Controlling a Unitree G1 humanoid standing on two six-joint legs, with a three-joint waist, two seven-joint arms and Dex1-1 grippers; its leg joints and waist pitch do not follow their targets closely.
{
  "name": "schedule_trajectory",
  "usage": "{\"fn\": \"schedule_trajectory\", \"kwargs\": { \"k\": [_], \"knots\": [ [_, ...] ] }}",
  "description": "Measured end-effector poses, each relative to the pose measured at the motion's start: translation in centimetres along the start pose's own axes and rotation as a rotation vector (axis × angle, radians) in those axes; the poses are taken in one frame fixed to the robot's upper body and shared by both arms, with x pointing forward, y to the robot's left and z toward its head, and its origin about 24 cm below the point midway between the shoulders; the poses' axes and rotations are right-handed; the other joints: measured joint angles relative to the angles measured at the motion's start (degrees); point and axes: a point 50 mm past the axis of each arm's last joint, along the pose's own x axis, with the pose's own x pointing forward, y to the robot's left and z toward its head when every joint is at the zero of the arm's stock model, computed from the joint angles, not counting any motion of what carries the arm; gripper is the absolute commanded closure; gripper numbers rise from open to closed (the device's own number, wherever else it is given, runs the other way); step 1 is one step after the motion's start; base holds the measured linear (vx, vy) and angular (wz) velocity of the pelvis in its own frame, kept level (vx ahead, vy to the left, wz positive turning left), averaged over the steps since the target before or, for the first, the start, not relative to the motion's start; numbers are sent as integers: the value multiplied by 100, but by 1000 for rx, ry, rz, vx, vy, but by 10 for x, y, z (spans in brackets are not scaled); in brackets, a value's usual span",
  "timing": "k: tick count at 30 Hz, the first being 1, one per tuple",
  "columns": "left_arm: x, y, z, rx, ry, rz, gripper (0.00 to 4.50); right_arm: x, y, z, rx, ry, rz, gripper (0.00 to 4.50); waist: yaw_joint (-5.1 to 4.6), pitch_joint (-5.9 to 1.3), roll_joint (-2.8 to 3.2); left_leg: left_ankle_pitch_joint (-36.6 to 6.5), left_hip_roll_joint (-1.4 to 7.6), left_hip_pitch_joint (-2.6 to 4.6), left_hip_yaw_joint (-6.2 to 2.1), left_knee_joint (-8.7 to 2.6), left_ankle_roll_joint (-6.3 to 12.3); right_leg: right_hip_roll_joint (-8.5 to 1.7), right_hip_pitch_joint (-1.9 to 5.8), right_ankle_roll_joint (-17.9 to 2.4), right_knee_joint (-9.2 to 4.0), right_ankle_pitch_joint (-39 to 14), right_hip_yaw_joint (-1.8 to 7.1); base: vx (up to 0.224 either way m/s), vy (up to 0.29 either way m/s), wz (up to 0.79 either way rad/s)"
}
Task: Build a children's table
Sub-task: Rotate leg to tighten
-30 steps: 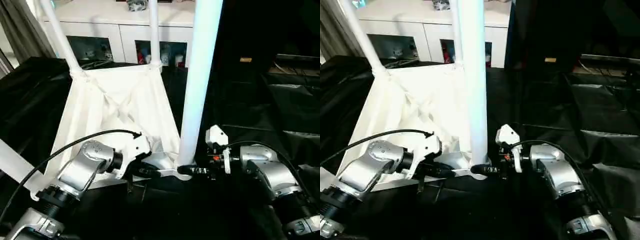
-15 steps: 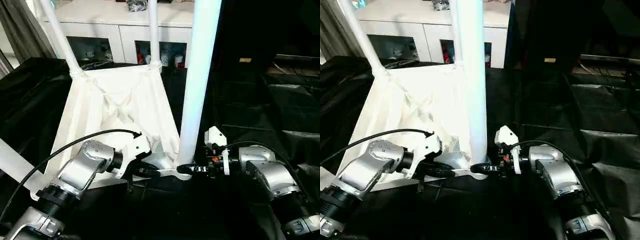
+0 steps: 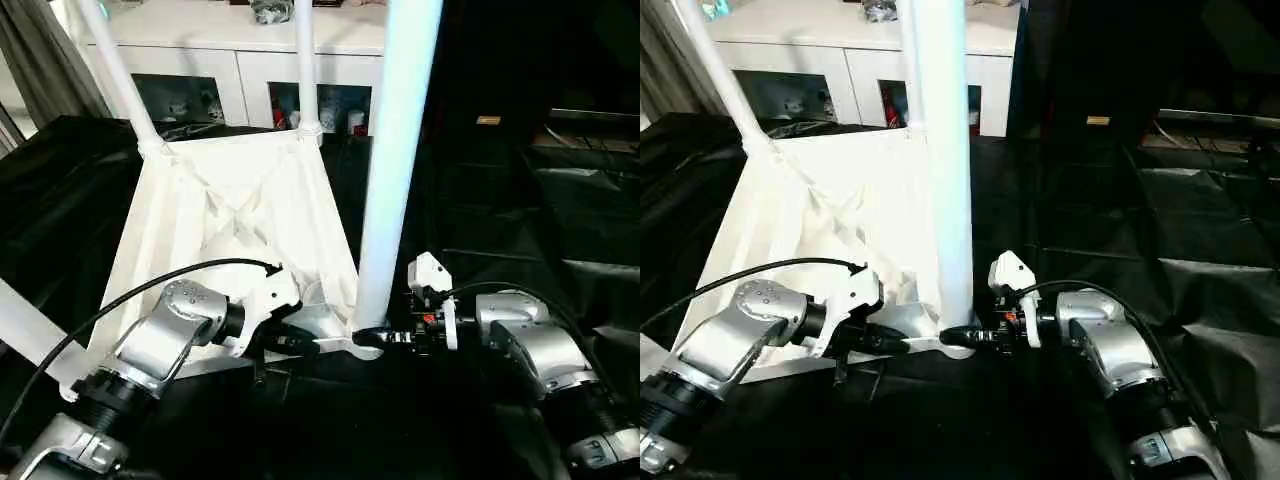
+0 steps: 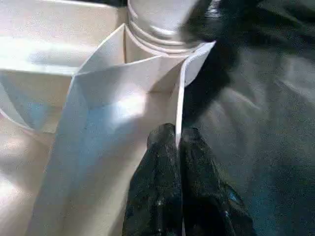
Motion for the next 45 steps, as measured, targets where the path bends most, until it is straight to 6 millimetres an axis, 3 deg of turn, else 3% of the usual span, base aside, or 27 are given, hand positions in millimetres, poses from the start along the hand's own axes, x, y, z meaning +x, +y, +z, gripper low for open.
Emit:
{"fn": "schedule_trajectory", "kwargs": {
  "k": [5,14,17,19,22,24,26,28,31,34,37,40,41,45],
  "knots": [
    [26,12,14,-76,-40,177,450,19,-11,0,122,-87,-335,198,-124,0,17,17,-3,9,-8,-6,-30,1,4,4,3,34,3,0,0,0],
    [53,18,31,-126,-54,293,450,33,-19,6,150,-89,-624,199,-111,-34,69,19,-11,7,-14,-13,-30,-2,24,10,-23,38,4,0,0,0],
    [55,19,32,-125,-50,293,450,33,-20,6,149,-87,-640,199,-111,-38,74,21,-11,8,-14,-15,-27,-3,38,11,-39,39,5,0,0,0],
    [56,20,31,-124,-45,293,450,32,-21,5,153,-90,-646,129,-109,-37,72,22,-12,8,-13,-18,-25,-5,44,12,-45,38,6,0,0,0],
    [56,23,32,-108,-44,336,450,32,-20,5,148,-89,-633,117,-124,-23,50,22,-12,7,-13,-20,-24,-5,44,13,-48,38,4,0,0,0],
    [54,26,32,-105,-46,377,450,32,-17,3,140,-86,-598,82,-194,-12,32,22,-11,8,-13,-23,-24,-4,39,28,-52,47,5,0,0,0],
    [52,29,32,-97,-53,410,450,35,-12,3,111,-66,-527,78,-276,-6,21,22,-11,2,-19,-24,-24,-3,23,44,-57,58,1,0,0,0],
    [53,29,34,-88,-62,416,450,35,-9,4,82,-54,-483,69,-286,-6,22,22,-11,-11,-19,-29,-24,-3,3,43,-57,61,1,0,0,0],
    [55,27,38,-77,-79,407,450,23,-10,5,25,-20,-435,69,-223,-4,26,23,-11,-16,-16,-39,-22,-3,-1,50,-63,52,1,0,0,0],
    [59,23,42,-53,-116,397,450,-1,-14,4,-48,28,-369,69,-121,1,32,42,-11,-38,-12,-37,13,-4,-10,51,-75,50,0,0,0,0],
    [58,19,41,-52,-153,389,395,-20,-18,2,-81,55,-337,61,-104,1,33,37,-10,-50,-9,-37,29,-4,-19,49,-82,48,-1,0,0,0],
    [51,13,38,-77,-202,355,386,-28,-22,4,-70,29,-367,61,-118,7,29,37,-4,-93,-10,-30,33,-2,-60,48,-72,47,-7,0,0,0],
    [50,11,38,-77,-207,339,360,-29,-23,5,-70,24,-372,61,-111,7,30,40,-4,-109,-10,-19,38,-2,-90,48,-60,47,-5,0,0,0],
    [41,1,35,-80,-220,284,340,-25,-20,7,-59,-4,-335,61,-52,8,30,35,0,-138,-10,-1,56,-2,-133,48,-47,48,-8,0,0,0]
  ]
}}
